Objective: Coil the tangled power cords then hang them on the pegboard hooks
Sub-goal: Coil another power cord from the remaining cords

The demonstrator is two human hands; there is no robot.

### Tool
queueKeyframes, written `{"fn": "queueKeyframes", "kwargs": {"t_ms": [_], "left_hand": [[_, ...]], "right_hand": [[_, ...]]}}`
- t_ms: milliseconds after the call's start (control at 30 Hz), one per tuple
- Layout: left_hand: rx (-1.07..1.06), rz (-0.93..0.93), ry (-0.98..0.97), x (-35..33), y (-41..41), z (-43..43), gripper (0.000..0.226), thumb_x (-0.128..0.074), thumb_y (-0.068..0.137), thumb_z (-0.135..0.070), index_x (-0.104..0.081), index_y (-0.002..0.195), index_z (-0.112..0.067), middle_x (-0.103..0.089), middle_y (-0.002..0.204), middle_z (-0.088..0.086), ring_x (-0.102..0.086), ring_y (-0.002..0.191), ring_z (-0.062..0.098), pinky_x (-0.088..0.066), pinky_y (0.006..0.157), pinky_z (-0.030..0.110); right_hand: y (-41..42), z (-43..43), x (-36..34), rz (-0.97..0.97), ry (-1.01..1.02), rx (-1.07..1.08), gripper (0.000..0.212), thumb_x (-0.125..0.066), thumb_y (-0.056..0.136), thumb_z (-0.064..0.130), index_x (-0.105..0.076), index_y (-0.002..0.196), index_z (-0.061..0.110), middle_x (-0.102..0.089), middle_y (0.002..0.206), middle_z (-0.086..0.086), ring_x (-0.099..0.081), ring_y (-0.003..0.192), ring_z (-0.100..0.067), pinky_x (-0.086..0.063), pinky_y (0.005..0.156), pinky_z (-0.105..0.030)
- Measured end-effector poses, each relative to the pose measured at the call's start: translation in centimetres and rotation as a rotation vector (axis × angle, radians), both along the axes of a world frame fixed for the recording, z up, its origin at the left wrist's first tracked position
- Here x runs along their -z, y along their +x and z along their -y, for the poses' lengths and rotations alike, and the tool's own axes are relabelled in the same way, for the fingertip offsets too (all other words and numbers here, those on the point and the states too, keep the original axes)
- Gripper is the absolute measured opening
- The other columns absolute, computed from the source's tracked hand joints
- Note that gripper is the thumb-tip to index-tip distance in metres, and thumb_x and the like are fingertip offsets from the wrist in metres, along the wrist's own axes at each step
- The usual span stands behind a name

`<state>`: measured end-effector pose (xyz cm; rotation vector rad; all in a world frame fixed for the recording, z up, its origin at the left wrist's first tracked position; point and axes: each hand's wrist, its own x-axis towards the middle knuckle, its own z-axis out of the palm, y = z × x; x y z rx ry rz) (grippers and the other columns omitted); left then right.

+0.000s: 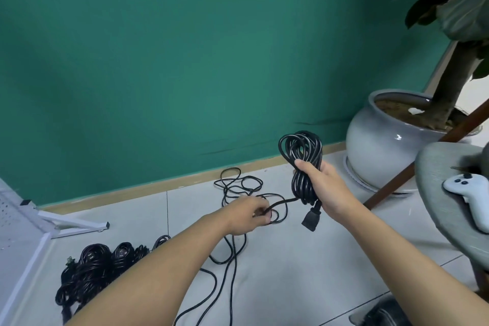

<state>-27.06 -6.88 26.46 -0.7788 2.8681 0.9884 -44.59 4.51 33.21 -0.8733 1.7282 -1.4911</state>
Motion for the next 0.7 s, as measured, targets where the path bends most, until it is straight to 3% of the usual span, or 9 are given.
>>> {"fn": "queueKeyframes", "kwargs": {"t_ms": [133, 233, 333, 467, 567, 700], "left_hand": [[-0.038, -0.077, 0.023, -1.7, 0.4, 0.8, 0.016, -0.06, 0.102, -0.03, -0.073, 0.093, -0.025, -0.071, 0.087, -0.003, -0.06, 0.077, 0.009, -0.049, 0.077, 0.026], [0.012, -0.222, -0.186, -3.7, 0.3, 0.5, 0.021, -0.057, 0.104, -0.03, -0.075, 0.103, -0.019, -0.066, 0.094, -0.007, -0.056, 0.087, 0.008, -0.047, 0.085, 0.029], [0.046, -0.372, -0.323, -5.3, 0.5, 0.4, 0.016, -0.062, 0.102, -0.03, -0.074, 0.103, -0.019, -0.055, 0.095, -0.013, -0.051, 0.085, 0.005, -0.046, 0.081, 0.028], [0.0, -0.58, -0.329, -6.5, 1.2, 0.3, 0.005, -0.075, 0.093, -0.022, -0.073, 0.094, -0.017, -0.055, 0.094, -0.013, -0.053, 0.08, 0.003, -0.041, 0.073, 0.018], [-0.034, -0.677, -0.309, -7.3, 1.2, 0.1, 0.017, -0.081, 0.085, -0.017, -0.068, 0.094, -0.013, -0.057, 0.094, -0.008, -0.054, 0.082, 0.002, -0.044, 0.076, 0.019], [-0.082, -0.735, -0.219, -7.9, 1.4, 0.0, 0.031, -0.091, 0.074, -0.024, -0.067, 0.09, -0.015, -0.059, 0.093, -0.007, -0.059, 0.089, 0.009, -0.051, 0.08, 0.028]], "right_hand": [[-1.2, -0.2, 0.8, -0.286, 0.098, 0.127, 0.027, -0.06, 0.1, 0.039, -0.063, 0.101, 0.013, -0.069, 0.09, -0.004, -0.063, 0.087, -0.022, -0.046, 0.076, -0.032], [-1.6, 0.0, 1.0, -0.442, 0.17, 0.097, 0.019, -0.06, 0.101, 0.04, -0.061, 0.094, 0.022, -0.067, 0.085, 0.0, -0.061, 0.085, -0.021, -0.042, 0.068, -0.028], [-1.0, -0.2, 1.0, -0.506, 0.22, -0.071, 0.016, -0.06, 0.101, 0.042, -0.062, 0.096, 0.028, -0.066, 0.083, 0.011, -0.061, 0.081, -0.008, -0.042, 0.069, -0.025], [1.2, -0.6, 0.1, -0.453, 0.181, -0.379, 0.017, -0.051, 0.106, 0.045, -0.063, 0.105, 0.033, -0.064, 0.077, 0.025, -0.058, 0.075, 0.008, -0.042, 0.074, -0.015], [2.0, -1.2, -0.9, -0.317, 0.165, -0.533, 0.021, -0.048, 0.107, 0.044, -0.057, 0.09, 0.033, -0.051, 0.061, 0.022, -0.045, 0.059, 0.003, -0.036, 0.061, -0.012], [2.0, -1.7, -1.1, -0.212, 0.201, -0.654, 0.028, -0.058, 0.104, 0.036, -0.047, 0.084, 0.021, -0.042, 0.067, 0.012, -0.038, 0.059, -0.006, -0.035, 0.057, -0.016]]}}
